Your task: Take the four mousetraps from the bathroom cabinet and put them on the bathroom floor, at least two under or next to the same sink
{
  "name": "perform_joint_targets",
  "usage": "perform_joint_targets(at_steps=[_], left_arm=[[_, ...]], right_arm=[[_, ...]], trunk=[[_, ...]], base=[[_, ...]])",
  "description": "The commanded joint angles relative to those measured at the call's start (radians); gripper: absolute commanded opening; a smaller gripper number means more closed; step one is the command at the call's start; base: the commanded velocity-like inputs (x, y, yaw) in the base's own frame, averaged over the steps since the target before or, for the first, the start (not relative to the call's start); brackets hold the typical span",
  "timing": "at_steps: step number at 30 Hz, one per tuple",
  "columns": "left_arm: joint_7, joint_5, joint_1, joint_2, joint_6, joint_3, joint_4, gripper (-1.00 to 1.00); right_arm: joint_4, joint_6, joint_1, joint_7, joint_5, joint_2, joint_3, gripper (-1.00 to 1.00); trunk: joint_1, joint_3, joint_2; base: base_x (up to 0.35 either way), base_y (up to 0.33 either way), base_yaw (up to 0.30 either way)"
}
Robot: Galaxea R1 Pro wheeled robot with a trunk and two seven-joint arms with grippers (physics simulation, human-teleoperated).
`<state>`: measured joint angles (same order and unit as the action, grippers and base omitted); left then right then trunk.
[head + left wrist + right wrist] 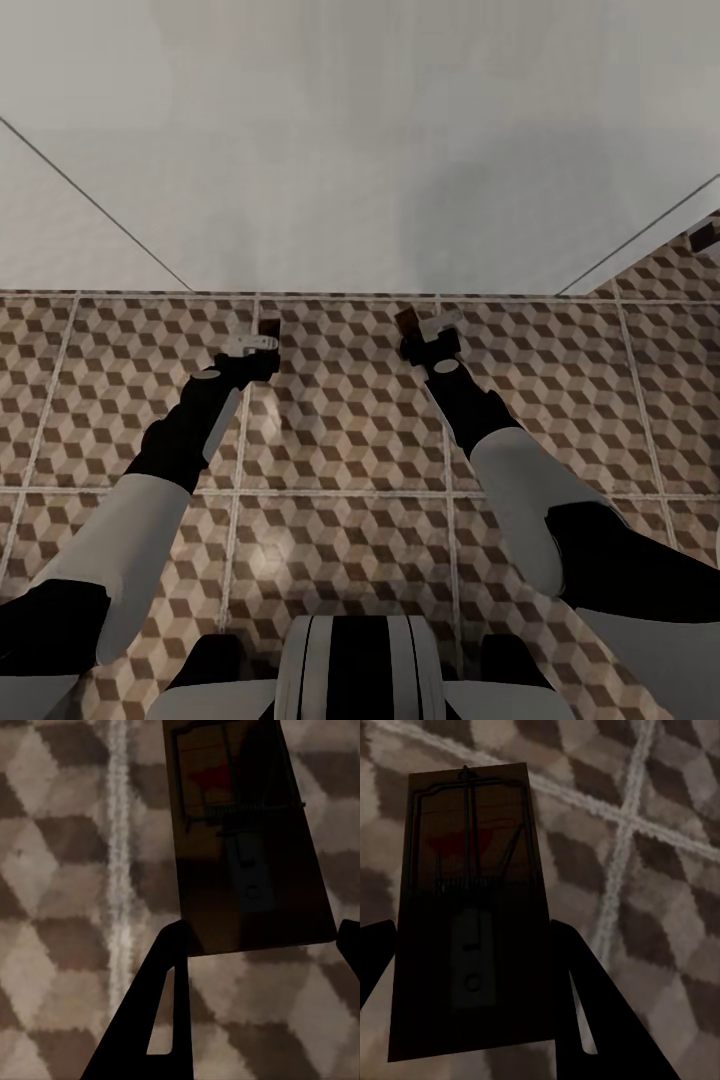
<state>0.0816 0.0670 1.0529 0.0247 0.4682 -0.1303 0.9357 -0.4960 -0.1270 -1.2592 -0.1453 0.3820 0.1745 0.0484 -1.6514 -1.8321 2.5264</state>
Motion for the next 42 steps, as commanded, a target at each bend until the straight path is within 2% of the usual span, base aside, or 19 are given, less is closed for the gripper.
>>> perform_joint_targets(at_steps=[1, 15, 23, 42], left_arm=[[0.009, 0.007, 0.000, 0.001, 0.005, -0.005, 0.001, -1.00], [0.010, 0.005, 0.000, 0.000, 0.001, -0.004, -0.017, -1.00], [0.012, 0.004, -0.001, -0.003, -0.002, 0.004, -0.082, -1.00], [0.014, 0.004, 0.000, -0.006, -0.002, 0.006, -0.103, -1.00]], right_arm=[[-0.001, -0.004, 0.000, -0.008, 0.008, 0.000, 0.004, -1.00], [-0.001, 0.030, 0.000, -0.008, 0.008, 0.000, 0.004, -1.00], [-0.001, 0.031, 0.000, -0.008, 0.008, 0.000, 0.005, -1.00], [-0.001, 0.052, 0.000, -0.008, 0.008, 0.000, 0.007, -1.00]], trunk=[[0.000, 0.000, 0.000], [0.000, 0.000, 0.000], [0.000, 0.000, 0.000], [0.000, 0.000, 0.000]], base=[[0.000, 0.000, 0.000], [0.000, 0.000, 0.000], [0.000, 0.000, 0.000], [0.000, 0.000, 0.000]])
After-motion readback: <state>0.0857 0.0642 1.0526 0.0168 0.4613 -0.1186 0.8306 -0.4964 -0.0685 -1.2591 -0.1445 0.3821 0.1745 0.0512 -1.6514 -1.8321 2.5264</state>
